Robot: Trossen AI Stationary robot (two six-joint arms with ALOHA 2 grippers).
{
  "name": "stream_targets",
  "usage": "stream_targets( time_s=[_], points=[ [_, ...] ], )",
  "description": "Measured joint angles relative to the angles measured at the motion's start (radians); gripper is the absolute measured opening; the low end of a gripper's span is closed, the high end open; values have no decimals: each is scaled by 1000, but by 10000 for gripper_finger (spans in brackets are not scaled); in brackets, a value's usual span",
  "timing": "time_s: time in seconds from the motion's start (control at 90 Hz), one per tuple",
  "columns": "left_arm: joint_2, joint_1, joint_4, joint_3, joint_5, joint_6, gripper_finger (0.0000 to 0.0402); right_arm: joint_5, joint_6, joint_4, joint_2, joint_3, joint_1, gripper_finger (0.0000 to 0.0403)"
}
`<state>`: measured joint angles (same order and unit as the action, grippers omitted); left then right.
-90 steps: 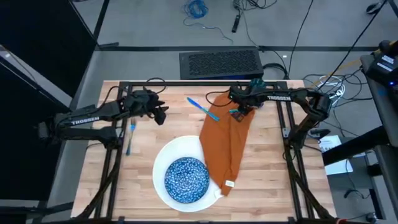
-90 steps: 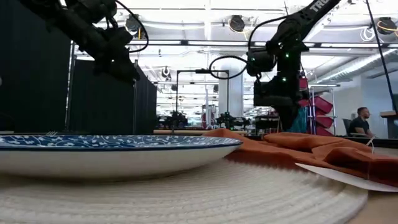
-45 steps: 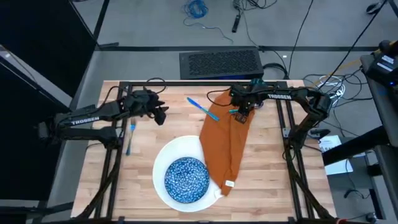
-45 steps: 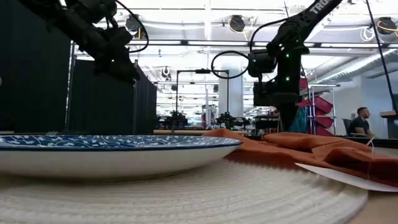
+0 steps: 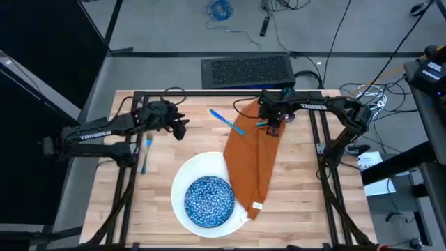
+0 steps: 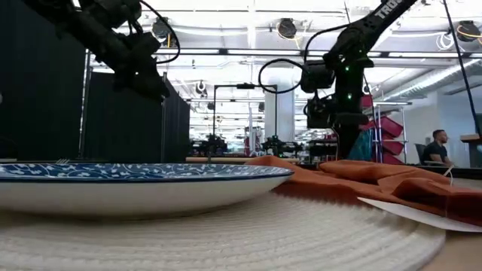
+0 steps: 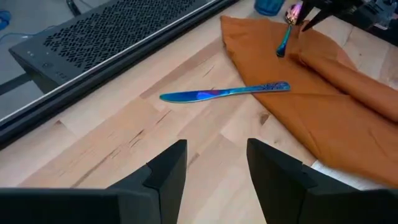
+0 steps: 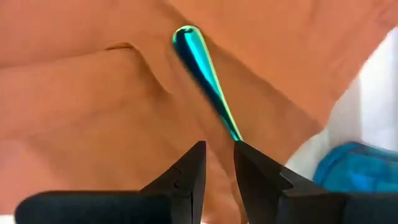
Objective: Set table place
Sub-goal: Fold the orange table napkin
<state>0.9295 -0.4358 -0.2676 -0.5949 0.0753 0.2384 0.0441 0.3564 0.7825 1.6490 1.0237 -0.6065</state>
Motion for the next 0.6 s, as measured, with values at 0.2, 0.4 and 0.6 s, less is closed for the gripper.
stream_targets(
  time_s=[0.2,0.4,0.6],
  points=[
    [0,0,1,0,0,8,152,-26,19,-1,52,0,-9,70],
    [0,0,1,0,0,8,152,-51,33,0,93,0,-9,70],
    [0,0,8,0,0,8,152,-51,33,11,95,0,-9,51]
  ],
)
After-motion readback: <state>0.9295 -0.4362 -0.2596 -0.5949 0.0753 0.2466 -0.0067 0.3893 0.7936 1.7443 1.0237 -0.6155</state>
